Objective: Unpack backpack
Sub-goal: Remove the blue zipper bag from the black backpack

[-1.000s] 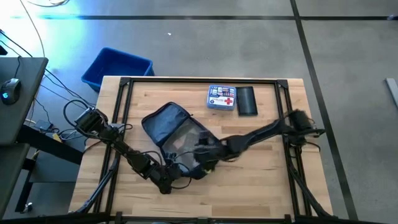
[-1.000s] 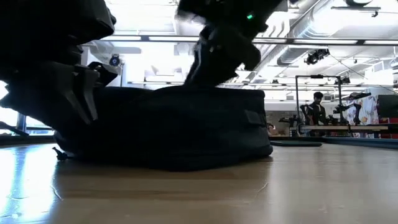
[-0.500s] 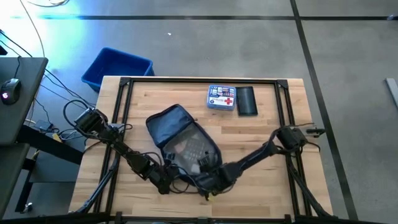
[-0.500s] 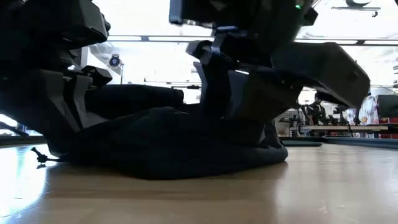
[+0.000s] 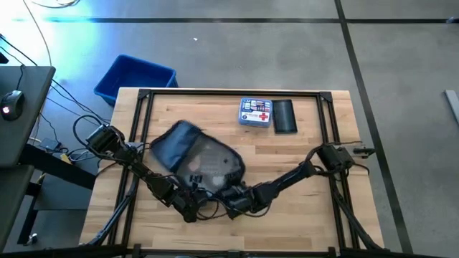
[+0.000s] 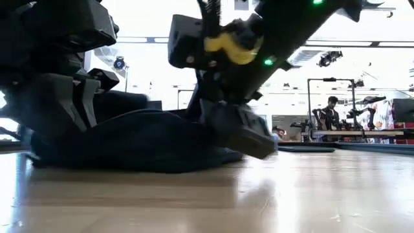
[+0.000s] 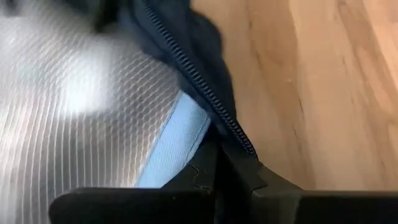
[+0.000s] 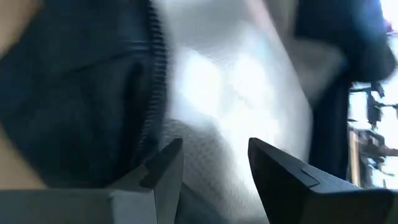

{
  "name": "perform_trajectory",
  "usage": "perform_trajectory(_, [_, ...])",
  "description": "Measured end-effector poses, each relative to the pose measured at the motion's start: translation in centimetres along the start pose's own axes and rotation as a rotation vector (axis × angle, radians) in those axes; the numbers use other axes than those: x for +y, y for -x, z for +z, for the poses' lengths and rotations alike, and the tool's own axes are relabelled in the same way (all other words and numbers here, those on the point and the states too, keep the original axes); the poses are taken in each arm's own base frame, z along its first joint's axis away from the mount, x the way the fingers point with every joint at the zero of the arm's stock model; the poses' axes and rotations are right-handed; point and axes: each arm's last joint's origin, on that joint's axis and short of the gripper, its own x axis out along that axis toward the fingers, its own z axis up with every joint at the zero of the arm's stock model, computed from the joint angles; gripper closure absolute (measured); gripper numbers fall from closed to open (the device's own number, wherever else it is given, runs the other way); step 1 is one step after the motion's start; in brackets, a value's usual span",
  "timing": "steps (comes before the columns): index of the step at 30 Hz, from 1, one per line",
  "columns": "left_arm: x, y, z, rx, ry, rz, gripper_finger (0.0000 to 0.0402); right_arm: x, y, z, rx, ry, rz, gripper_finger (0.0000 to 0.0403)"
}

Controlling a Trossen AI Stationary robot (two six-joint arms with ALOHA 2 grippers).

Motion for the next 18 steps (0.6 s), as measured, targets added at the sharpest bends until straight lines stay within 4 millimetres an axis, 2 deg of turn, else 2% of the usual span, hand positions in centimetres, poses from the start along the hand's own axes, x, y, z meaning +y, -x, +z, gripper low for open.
perform_trajectory(4, [0.0, 0.0, 0.0, -0.001, -0.004, -0.007, 0.0402, -1.3, -1.5, 0.0, -0.015, -0.04, 0.038, 0.0238])
perform_trajectory(7, [0.0, 0.0, 0.0, 0.0, -0.004, -0.007, 0.0402, -2.1, -2.8, -0.3, -0.033, -0.047, 0.171, 0.0238])
perform_trajectory(11, [0.0, 0.0, 0.0, 0.003, -0.008, -0.004, 0.0402, -2.8, -3.5, -0.4, -0.063, -0.05, 0.292, 0.0238])
perform_trajectory(14, [0.0, 0.0, 0.0, -0.007, -0.028, 0.022, 0.0402, -2.9, -3.1, -0.3, -0.063, -0.053, 0.281, 0.0238])
perform_trajectory(18, [-0.1, 0.1, 0.0, -0.016, -0.045, 0.036, 0.0402, -3.9, -1.3, 0.2, -0.058, -0.085, 0.161, 0.0238])
